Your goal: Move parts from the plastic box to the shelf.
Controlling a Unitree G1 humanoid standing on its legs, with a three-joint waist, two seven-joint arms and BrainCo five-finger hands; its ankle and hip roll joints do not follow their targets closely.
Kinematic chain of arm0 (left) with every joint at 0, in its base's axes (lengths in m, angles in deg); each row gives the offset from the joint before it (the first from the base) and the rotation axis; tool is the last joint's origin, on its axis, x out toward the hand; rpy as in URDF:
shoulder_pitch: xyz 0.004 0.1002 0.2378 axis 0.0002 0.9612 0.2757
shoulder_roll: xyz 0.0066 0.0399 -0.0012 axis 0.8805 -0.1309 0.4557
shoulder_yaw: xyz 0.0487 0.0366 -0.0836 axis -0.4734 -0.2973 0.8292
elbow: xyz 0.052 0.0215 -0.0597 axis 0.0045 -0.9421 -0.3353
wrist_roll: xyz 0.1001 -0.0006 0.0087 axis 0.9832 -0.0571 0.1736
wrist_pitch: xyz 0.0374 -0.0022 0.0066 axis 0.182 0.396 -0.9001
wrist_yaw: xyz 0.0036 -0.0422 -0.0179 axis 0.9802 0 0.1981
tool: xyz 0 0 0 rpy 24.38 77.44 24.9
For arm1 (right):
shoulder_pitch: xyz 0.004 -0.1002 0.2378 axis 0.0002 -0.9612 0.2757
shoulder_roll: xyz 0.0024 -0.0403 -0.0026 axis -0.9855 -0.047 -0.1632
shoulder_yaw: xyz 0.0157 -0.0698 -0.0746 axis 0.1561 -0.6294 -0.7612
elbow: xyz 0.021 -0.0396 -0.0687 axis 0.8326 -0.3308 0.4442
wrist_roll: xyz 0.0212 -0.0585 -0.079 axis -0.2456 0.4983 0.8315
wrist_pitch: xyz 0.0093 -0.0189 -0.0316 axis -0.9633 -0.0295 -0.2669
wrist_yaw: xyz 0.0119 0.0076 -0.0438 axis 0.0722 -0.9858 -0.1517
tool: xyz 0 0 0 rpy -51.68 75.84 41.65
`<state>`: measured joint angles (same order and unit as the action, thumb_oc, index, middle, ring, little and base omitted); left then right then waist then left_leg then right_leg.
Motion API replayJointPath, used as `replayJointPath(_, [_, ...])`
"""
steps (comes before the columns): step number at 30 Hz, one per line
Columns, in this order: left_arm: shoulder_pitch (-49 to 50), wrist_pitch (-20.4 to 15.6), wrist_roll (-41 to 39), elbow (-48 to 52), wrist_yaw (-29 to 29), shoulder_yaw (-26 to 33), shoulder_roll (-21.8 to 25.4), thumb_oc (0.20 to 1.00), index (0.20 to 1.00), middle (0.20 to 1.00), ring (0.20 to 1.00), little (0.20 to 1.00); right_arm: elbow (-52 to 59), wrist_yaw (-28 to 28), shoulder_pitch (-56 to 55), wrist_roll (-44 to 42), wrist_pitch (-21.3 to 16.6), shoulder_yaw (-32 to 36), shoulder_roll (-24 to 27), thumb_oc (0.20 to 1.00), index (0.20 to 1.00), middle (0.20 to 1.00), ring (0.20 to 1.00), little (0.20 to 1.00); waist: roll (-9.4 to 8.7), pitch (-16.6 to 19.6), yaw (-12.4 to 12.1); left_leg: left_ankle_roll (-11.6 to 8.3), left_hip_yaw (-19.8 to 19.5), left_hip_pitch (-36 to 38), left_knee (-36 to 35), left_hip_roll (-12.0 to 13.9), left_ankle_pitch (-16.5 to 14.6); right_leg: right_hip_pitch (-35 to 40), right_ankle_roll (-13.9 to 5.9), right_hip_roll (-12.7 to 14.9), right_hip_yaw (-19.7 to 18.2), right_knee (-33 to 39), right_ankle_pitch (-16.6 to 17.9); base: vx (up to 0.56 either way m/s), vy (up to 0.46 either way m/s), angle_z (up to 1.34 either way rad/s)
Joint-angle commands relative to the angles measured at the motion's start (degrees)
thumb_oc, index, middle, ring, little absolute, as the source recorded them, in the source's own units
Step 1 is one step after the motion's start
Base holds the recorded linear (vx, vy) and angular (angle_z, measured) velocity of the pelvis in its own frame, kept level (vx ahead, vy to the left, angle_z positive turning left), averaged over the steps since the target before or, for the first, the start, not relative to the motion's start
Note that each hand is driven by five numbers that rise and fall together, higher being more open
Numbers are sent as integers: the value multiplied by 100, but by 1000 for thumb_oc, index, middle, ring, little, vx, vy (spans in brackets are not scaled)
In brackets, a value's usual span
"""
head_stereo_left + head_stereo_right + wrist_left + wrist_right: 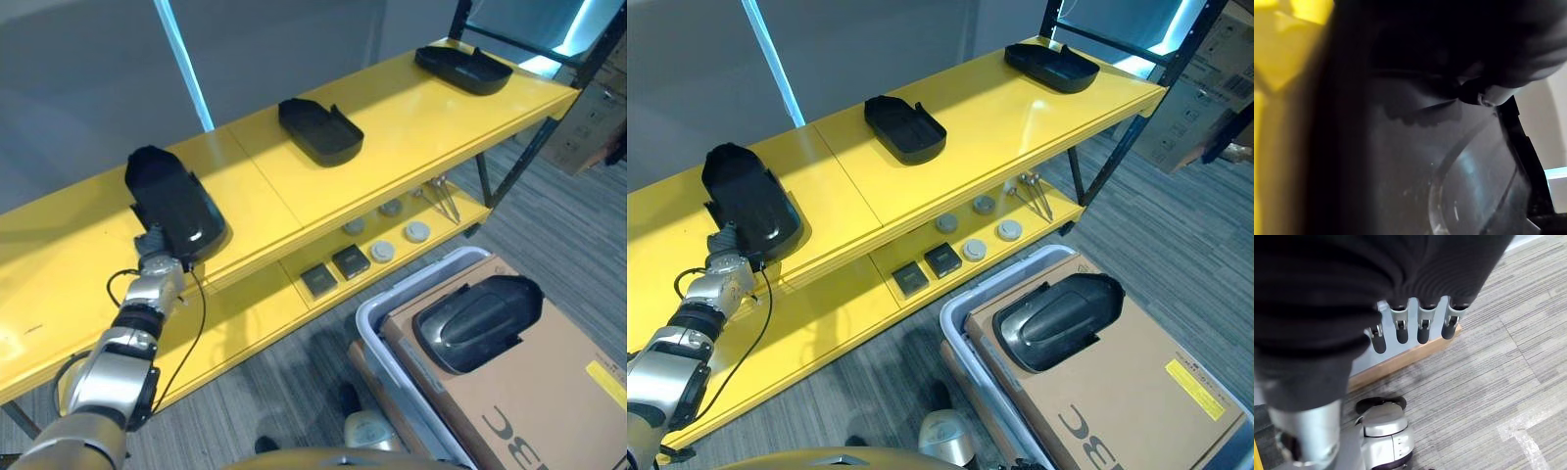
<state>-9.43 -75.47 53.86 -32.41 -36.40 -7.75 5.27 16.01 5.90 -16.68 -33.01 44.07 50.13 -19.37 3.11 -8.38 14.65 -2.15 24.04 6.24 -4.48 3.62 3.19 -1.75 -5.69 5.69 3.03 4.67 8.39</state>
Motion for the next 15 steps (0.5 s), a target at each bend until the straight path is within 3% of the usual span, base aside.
replayJointPath(1, [-643,81,824,-463,-1,-5,529,200,200,200,200,200,-239,3,148,44,-155,-325,159,1000,1000,1000,1000,1000,-153,-59,29,-271,-508,-313,473,684,-209,-114,-444,419,-177,-419,-377,-14,9,-13])
replayJointPath(5, [-842,484,1435,-764,-84,-228,795,200,200,200,200,200,-236,-42,144,126,-152,-355,222,1000,1000,1000,1000,1000,-141,-45,75,-287,-463,-289,499,691,-206,-71,-441,419,-225,-362,-356,41,9,-10])
replayJointPath(7, [-1051,923,1964,-1133,-507,-489,1156,200,200,200,200,200,-218,-83,139,118,-71,-394,308,1000,1000,1000,1000,1000,-120,-60,130,-287,-414,-231,502,689,-222,-14,-453,432,-245,-322,-351,52,31,-3])
replayJointPath(15, [-1242,902,1704,-1559,-560,-604,1458,200,200,200,200,200,-279,-161,259,141,-183,-393,463,1000,1000,1000,1000,1000,-80,-222,161,-276,-443,-334,537,644,-231,-108,-429,443,-342,-367,-371,-11,34,-3])
